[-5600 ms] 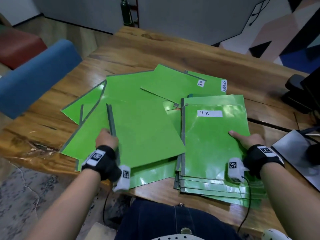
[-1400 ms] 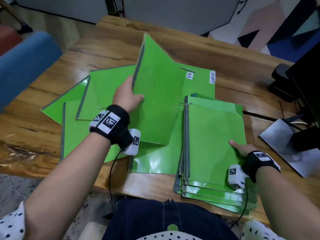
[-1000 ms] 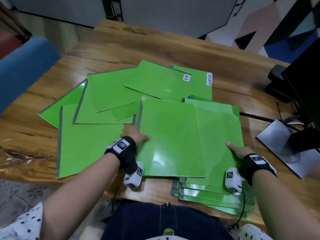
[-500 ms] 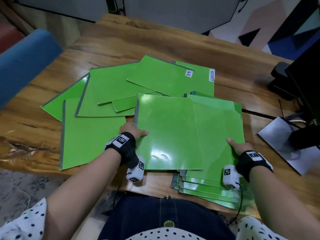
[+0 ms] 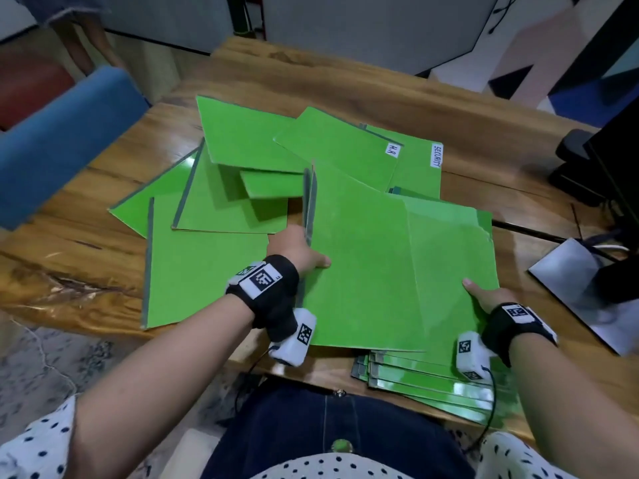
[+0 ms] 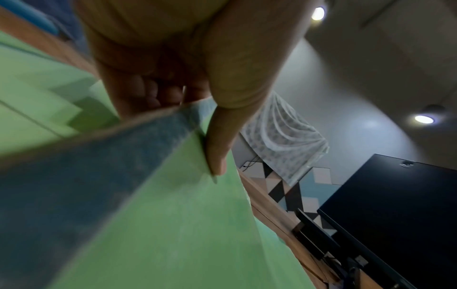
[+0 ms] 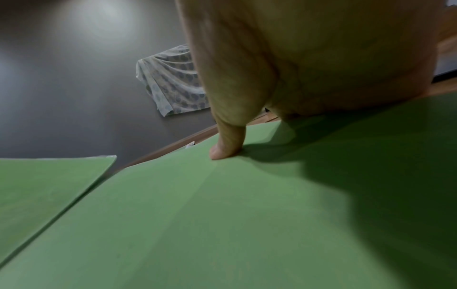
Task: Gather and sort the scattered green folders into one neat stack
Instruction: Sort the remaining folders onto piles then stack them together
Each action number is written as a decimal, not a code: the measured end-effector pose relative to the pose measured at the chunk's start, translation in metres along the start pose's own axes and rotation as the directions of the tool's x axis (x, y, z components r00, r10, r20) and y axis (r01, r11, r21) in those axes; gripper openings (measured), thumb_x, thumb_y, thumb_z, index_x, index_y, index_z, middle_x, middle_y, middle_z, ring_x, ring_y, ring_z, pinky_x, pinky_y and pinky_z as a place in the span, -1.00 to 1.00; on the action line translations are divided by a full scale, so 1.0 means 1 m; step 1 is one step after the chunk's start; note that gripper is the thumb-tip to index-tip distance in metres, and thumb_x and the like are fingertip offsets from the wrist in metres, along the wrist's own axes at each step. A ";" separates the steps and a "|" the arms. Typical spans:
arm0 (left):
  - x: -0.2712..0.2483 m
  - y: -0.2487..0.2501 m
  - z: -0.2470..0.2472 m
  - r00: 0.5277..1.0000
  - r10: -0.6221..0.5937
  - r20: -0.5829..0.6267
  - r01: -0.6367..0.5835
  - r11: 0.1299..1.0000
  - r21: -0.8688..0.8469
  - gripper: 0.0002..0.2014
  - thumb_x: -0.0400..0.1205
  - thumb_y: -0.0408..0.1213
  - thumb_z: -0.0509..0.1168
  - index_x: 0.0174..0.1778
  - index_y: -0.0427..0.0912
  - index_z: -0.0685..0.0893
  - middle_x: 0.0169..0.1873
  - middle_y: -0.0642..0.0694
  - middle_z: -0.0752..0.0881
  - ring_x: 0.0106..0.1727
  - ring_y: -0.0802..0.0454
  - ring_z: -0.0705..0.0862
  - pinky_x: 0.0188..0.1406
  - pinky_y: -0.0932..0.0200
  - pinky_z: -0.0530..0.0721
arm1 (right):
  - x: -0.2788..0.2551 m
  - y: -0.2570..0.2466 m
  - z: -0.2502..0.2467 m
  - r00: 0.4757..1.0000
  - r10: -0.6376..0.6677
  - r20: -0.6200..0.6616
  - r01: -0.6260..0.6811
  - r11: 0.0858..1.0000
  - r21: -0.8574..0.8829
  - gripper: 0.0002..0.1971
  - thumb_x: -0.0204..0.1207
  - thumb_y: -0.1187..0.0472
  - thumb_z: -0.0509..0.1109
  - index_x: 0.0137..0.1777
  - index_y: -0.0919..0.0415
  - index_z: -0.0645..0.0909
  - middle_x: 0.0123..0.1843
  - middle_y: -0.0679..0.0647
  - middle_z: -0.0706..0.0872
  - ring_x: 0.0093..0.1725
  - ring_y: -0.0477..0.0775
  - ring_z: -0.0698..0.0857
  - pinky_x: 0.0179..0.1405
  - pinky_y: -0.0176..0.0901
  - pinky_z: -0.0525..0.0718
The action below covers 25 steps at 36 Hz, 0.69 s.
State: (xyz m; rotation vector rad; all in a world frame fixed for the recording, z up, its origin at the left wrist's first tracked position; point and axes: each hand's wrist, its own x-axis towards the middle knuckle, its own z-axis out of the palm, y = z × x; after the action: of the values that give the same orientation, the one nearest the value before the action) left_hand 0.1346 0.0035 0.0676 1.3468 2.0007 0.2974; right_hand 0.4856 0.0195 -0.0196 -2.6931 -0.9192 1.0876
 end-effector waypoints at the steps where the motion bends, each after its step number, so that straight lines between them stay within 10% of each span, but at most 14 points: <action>1: -0.002 0.000 -0.002 1.000 0.016 -0.002 -0.016 1.000 0.010 -0.37 0.38 -0.03 0.56 0.28 -0.27 0.57 0.11 -0.18 0.71 0.08 -0.15 0.69 -0.04 0.10 0.65 | 0.000 0.000 0.001 1.000 -0.003 0.003 0.003 1.000 -0.010 -0.18 0.48 -0.24 0.36 0.44 0.49 0.39 0.43 0.39 0.52 0.29 0.38 0.58 0.07 0.06 0.50; 13: -0.014 0.028 -0.045 0.971 0.210 -0.113 -0.191 0.968 0.161 -0.59 0.48 -0.23 0.51 0.20 -0.23 0.60 0.02 -0.16 0.70 0.01 -0.12 0.65 -0.17 0.16 0.52 | -0.013 -0.012 0.011 1.000 -0.018 0.021 0.018 1.000 0.006 -0.19 0.48 -0.22 0.38 0.47 0.46 0.38 0.47 0.35 0.50 0.35 0.36 0.55 0.26 0.08 0.50; 22: -0.014 0.084 -0.122 0.792 0.532 -0.300 -0.449 0.840 0.303 -0.68 0.47 -0.45 0.38 -0.37 -0.12 0.34 -0.27 -0.13 0.53 -0.20 -0.11 0.50 -0.30 0.15 0.38 | -0.018 -0.022 0.024 0.996 -0.055 0.073 0.054 0.998 0.016 -0.19 0.46 -0.28 0.35 0.44 0.41 0.41 0.42 0.35 0.54 0.27 0.35 0.60 0.28 0.14 0.56; 25: -0.010 0.093 -0.139 0.802 0.512 -0.308 -0.489 0.858 0.154 -0.65 0.45 -0.41 0.45 -0.37 -0.11 0.35 -0.42 0.02 0.41 -0.30 -0.02 0.41 -0.46 0.18 0.30 | -0.018 -0.022 0.023 0.994 -0.065 0.089 0.063 0.998 0.031 -0.16 0.45 -0.32 0.33 0.47 0.39 0.40 0.45 0.33 0.52 0.31 0.36 0.58 0.30 0.15 0.55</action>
State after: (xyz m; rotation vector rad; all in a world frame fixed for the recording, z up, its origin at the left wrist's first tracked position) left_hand 0.1127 0.0611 0.2232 1.9774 1.8916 0.7594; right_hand 0.4495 0.0244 -0.0194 -2.5916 -0.9889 1.2079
